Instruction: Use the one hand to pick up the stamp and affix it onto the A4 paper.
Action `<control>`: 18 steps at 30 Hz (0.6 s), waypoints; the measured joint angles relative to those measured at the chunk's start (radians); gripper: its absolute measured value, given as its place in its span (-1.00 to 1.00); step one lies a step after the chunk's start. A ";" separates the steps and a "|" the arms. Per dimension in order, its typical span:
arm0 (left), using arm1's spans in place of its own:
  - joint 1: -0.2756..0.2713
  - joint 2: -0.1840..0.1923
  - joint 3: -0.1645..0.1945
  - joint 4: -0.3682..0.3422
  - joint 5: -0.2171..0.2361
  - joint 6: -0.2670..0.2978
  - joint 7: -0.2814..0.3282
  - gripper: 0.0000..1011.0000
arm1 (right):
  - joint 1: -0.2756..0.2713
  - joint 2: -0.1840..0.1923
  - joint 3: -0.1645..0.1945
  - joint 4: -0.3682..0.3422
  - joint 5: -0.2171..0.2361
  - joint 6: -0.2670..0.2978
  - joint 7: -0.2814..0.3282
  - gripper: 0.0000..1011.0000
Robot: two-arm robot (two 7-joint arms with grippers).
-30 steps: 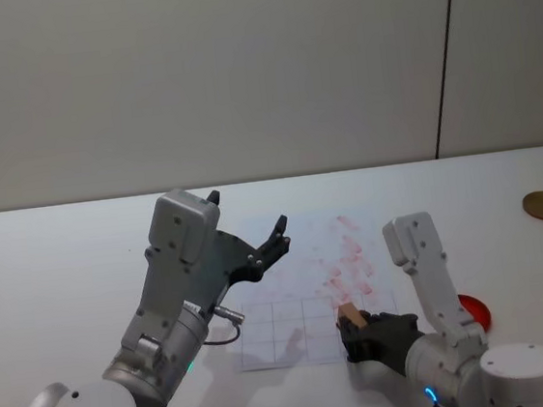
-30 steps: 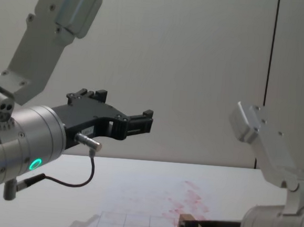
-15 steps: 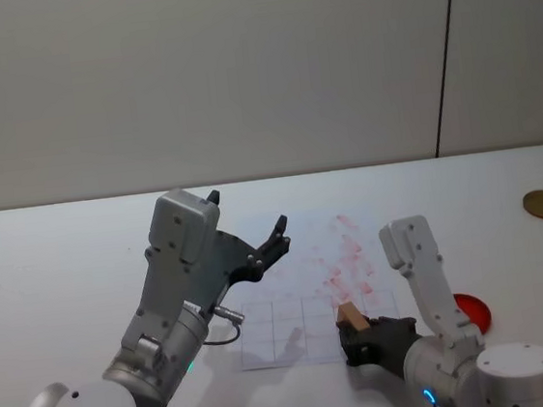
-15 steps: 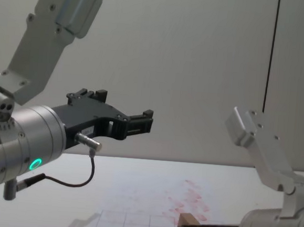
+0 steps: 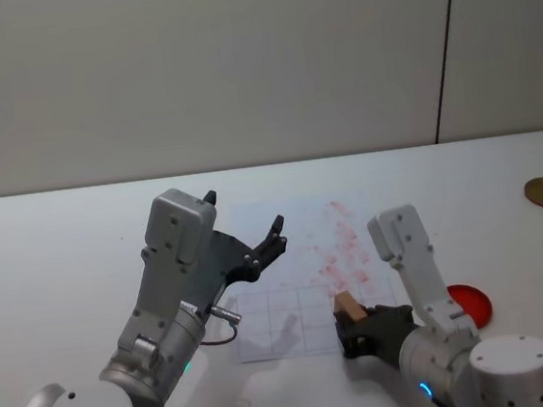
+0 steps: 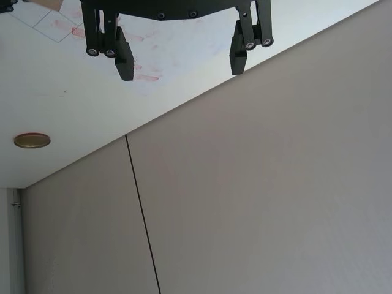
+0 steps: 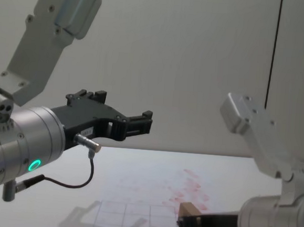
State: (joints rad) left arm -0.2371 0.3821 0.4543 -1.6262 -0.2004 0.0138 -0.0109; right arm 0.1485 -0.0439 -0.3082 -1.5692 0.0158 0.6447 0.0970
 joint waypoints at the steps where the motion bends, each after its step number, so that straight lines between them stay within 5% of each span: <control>1: 0.000 0.000 0.000 0.000 0.000 0.000 0.000 0.96 | 0.000 0.000 0.000 -0.005 -0.005 -0.002 0.000 -0.57; 18: 0.000 0.000 0.000 0.000 0.000 0.000 0.000 0.96 | 0.007 0.002 0.005 -0.121 -0.052 -0.021 -0.020 -0.57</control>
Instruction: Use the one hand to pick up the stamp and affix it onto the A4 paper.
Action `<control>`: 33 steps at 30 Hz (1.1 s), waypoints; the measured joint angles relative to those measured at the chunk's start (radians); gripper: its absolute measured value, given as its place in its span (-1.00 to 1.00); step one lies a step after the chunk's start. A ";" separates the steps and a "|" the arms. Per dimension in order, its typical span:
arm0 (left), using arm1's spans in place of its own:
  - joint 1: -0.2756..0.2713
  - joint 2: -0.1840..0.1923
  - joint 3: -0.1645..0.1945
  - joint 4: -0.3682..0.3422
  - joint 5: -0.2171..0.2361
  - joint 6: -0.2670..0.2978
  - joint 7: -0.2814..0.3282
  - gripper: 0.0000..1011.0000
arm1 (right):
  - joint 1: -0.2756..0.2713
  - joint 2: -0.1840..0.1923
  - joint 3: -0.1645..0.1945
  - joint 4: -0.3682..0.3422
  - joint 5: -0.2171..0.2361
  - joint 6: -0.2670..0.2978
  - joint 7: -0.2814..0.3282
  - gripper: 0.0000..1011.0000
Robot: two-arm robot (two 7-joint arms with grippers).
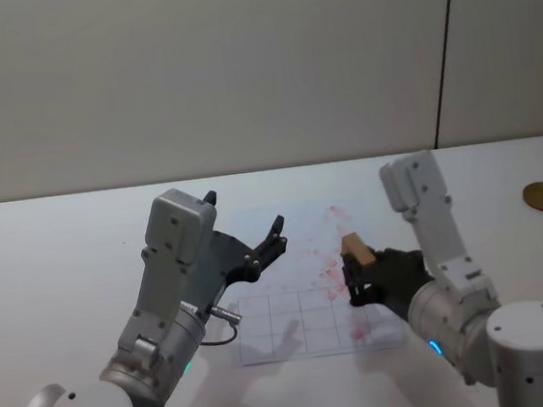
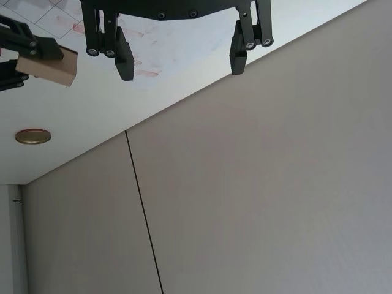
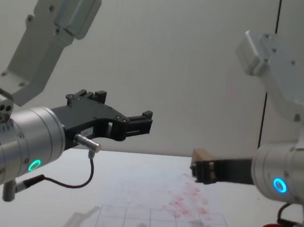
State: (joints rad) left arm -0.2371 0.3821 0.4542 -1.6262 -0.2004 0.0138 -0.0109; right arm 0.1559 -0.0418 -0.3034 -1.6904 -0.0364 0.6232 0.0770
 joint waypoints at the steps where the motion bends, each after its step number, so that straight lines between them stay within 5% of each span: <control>1: 0.000 0.000 0.000 0.000 0.000 0.000 0.000 0.96 | 0.000 0.001 0.002 -0.002 0.000 0.001 -0.002 -0.57; 33: 0.000 0.000 0.000 0.000 0.000 0.000 0.000 0.96 | -0.090 0.065 0.100 -0.074 0.064 0.050 -0.109 -0.57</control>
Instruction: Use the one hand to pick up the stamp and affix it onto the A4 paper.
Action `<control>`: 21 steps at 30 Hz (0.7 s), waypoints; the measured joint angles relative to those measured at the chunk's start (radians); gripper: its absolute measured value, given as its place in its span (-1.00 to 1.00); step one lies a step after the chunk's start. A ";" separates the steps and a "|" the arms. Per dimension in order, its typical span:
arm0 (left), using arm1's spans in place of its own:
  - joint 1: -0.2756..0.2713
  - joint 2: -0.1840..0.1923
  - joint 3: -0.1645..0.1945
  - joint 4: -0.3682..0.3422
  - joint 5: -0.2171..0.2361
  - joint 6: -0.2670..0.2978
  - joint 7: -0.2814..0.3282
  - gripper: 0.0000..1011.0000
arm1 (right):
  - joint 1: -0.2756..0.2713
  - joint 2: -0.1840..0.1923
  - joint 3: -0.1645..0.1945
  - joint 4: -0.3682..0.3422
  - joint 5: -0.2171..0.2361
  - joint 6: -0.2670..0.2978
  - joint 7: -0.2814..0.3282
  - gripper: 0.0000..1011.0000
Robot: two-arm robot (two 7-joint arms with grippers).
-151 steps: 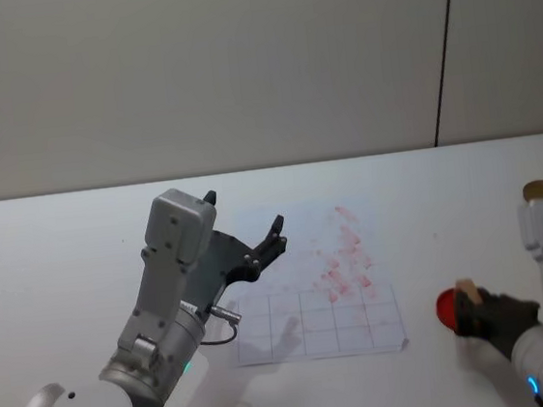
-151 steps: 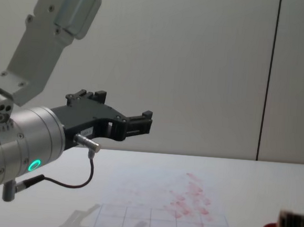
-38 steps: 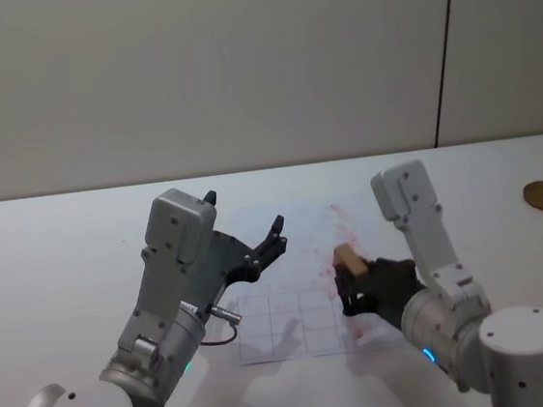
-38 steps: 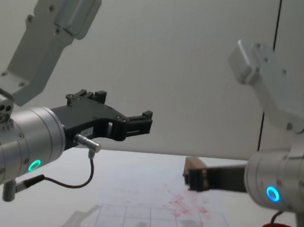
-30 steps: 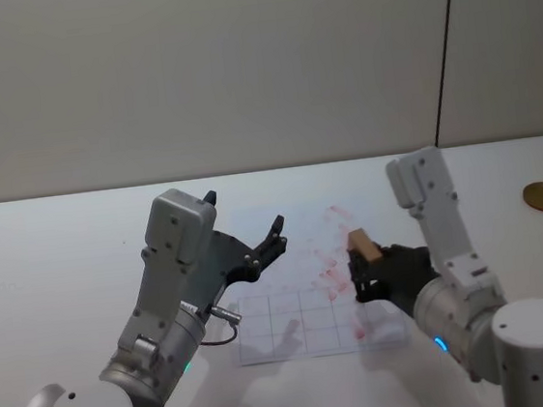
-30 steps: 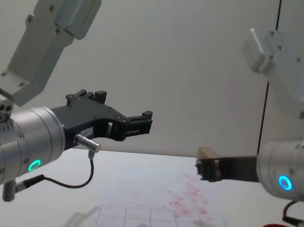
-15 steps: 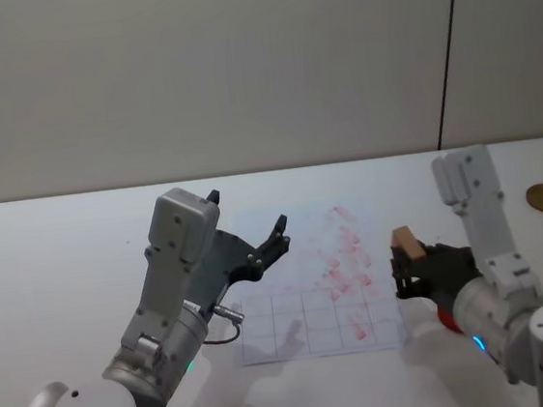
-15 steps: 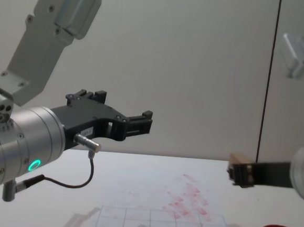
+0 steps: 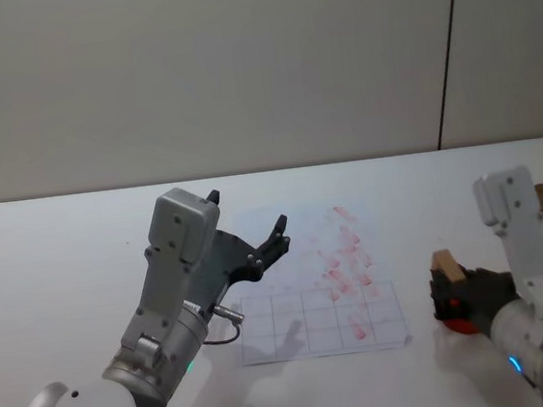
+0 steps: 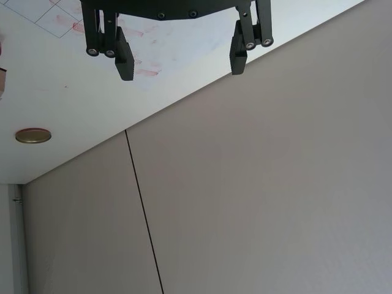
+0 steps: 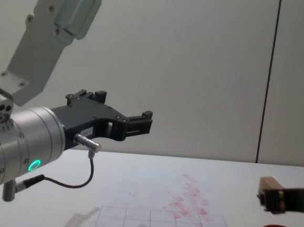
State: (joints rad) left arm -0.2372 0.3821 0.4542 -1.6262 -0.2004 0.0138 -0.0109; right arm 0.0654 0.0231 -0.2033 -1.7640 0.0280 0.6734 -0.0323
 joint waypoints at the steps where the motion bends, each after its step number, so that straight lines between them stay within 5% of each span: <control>1: 0.000 0.000 0.000 0.000 0.000 0.000 0.000 0.96 | -0.002 0.001 0.002 0.000 0.002 0.001 -0.002 -0.57; 21: 0.000 0.000 0.000 0.000 0.000 0.000 0.000 0.96 | -0.015 0.022 0.047 0.043 0.020 0.002 -0.016 -0.57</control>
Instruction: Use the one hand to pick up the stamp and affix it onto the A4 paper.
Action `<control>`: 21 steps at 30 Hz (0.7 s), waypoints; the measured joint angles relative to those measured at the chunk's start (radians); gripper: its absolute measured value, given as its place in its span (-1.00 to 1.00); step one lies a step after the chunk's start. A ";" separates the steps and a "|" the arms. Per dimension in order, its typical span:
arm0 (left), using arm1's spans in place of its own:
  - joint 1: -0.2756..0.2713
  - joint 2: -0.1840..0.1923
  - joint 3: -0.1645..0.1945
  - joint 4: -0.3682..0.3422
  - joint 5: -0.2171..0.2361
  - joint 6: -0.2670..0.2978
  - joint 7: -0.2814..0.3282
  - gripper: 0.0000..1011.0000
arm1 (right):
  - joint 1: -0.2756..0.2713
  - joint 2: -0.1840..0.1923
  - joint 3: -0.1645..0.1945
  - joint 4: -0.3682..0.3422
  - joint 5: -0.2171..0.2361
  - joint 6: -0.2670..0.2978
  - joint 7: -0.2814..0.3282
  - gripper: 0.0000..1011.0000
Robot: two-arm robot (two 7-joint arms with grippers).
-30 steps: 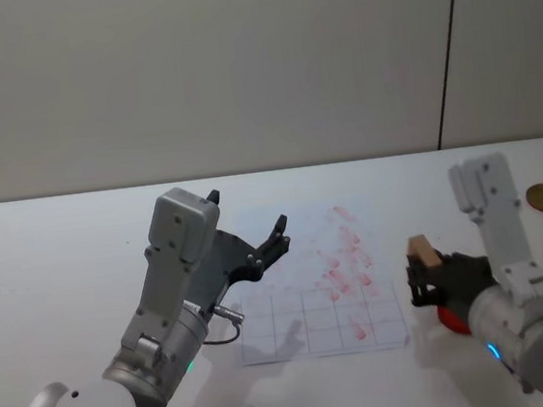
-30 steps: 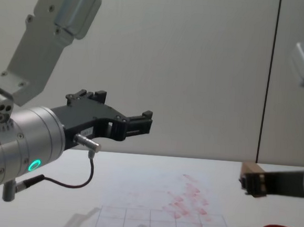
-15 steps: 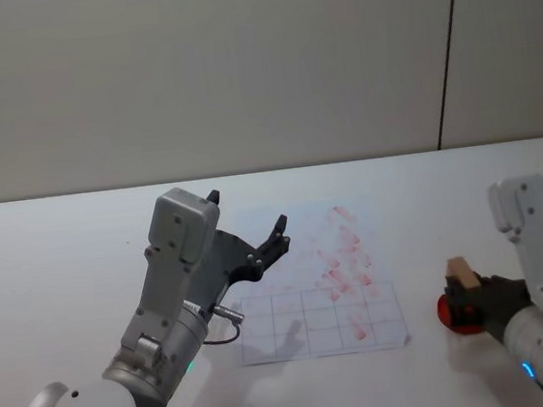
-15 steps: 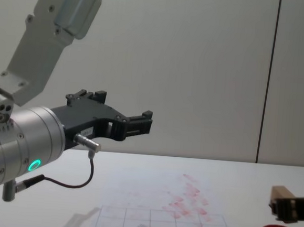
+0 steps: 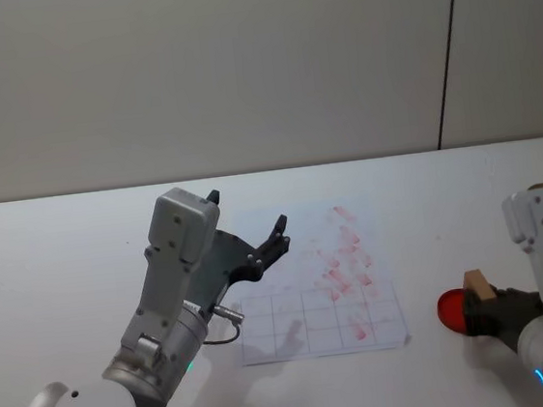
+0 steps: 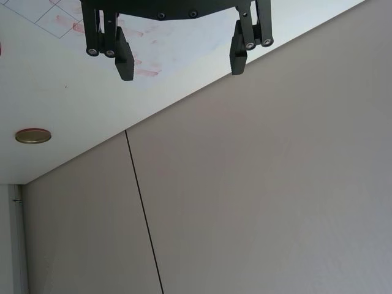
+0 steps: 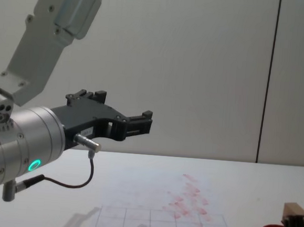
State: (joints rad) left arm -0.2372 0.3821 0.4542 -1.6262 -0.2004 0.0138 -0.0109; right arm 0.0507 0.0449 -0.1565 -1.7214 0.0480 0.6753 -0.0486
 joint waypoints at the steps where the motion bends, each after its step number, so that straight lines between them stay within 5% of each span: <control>1: 0.000 0.000 0.000 0.000 0.000 0.000 0.000 0.96 | 0.001 0.000 0.001 0.003 0.001 -0.001 0.001 -0.57; 7: 0.000 0.000 0.000 0.000 0.000 0.000 0.000 0.96 | 0.006 0.000 0.009 0.025 0.007 -0.014 0.015 -0.34; 21: 0.000 0.000 0.000 0.000 0.000 0.000 0.000 0.96 | -0.002 0.002 0.011 0.002 -0.012 -0.078 0.034 0.55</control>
State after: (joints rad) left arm -0.2371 0.3821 0.4543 -1.6262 -0.2004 0.0138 -0.0109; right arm 0.0490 0.0471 -0.1450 -1.7199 0.0359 0.5976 -0.0142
